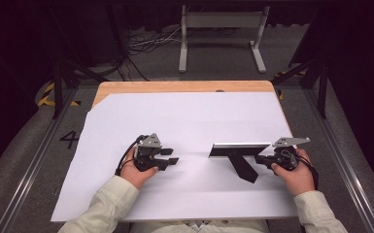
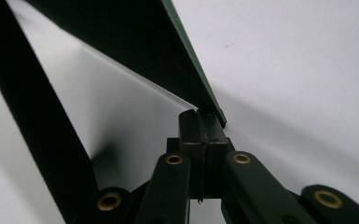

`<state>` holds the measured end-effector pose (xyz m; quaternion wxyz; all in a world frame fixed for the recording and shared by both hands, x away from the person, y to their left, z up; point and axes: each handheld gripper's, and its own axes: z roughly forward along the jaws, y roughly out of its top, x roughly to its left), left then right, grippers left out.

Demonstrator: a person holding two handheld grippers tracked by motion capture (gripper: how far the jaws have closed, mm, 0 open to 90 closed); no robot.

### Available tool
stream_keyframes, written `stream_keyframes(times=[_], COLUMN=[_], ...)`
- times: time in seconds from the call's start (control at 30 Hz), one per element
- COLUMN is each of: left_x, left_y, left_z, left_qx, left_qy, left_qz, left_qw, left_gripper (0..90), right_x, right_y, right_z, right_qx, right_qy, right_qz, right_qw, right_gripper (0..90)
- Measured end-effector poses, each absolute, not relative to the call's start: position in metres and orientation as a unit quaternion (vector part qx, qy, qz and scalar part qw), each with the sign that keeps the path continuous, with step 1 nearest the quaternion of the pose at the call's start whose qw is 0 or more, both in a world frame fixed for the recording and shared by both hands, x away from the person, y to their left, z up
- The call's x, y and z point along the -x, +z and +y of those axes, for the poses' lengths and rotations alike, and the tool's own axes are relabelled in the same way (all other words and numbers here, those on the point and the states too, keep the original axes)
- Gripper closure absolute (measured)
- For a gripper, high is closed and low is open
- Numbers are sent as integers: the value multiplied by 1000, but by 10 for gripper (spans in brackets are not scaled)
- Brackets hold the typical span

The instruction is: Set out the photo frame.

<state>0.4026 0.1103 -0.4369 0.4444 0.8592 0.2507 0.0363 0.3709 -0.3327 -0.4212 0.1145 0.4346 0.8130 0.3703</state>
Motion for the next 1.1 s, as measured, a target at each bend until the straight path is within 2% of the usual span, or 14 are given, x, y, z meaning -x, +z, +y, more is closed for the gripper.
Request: stream_keyframes(times=[0.7, 1.1], left_x=[-402, -404], left_y=[-438, -437], left_z=[111, 104], left_qx=[-861, -860], left_qy=[36, 35], left_qz=[251, 244], left_qw=[442, 447], left_gripper=[546, 545], right_x=[-424, -415], right_y=[-427, -420], right_z=[-322, -332], right_qx=[-446, -449], right_qy=[389, 388], right_qz=[795, 791], right_qw=[133, 145], right_gripper=[890, 866])
